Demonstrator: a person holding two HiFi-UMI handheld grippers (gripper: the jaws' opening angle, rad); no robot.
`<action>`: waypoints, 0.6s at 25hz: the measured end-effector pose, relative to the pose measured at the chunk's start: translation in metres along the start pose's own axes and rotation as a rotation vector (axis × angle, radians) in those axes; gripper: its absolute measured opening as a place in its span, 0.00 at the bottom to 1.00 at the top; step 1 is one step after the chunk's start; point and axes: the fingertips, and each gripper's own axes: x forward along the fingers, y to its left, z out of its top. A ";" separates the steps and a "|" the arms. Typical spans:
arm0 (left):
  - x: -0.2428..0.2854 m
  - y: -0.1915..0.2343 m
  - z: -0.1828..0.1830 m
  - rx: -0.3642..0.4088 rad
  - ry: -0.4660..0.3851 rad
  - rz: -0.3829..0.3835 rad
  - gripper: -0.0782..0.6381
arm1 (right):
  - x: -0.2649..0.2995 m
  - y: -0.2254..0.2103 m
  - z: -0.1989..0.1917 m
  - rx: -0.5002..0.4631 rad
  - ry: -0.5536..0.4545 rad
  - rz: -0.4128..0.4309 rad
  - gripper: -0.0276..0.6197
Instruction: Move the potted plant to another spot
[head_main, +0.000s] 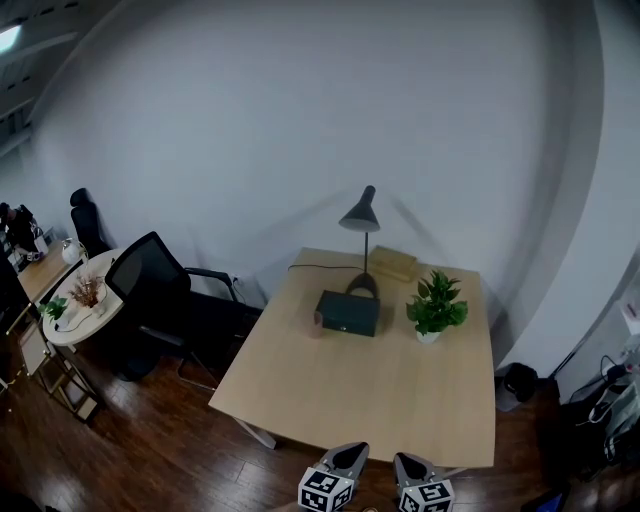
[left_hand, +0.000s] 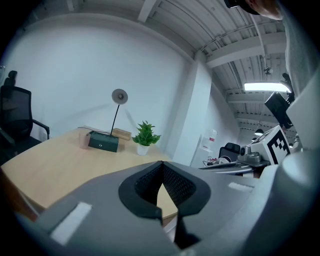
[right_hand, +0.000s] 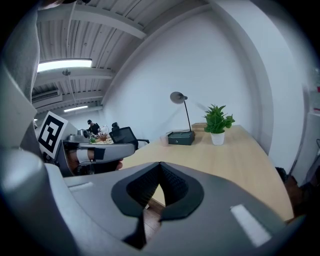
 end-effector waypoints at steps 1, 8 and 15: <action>-0.002 0.000 0.000 -0.002 0.001 0.004 0.10 | 0.000 0.001 0.000 0.000 0.003 0.003 0.05; -0.009 0.006 0.000 0.005 0.000 0.042 0.10 | 0.003 0.004 0.002 -0.013 0.004 0.026 0.05; -0.013 0.009 0.005 -0.002 -0.027 0.068 0.10 | 0.011 0.004 0.007 -0.016 -0.003 0.049 0.05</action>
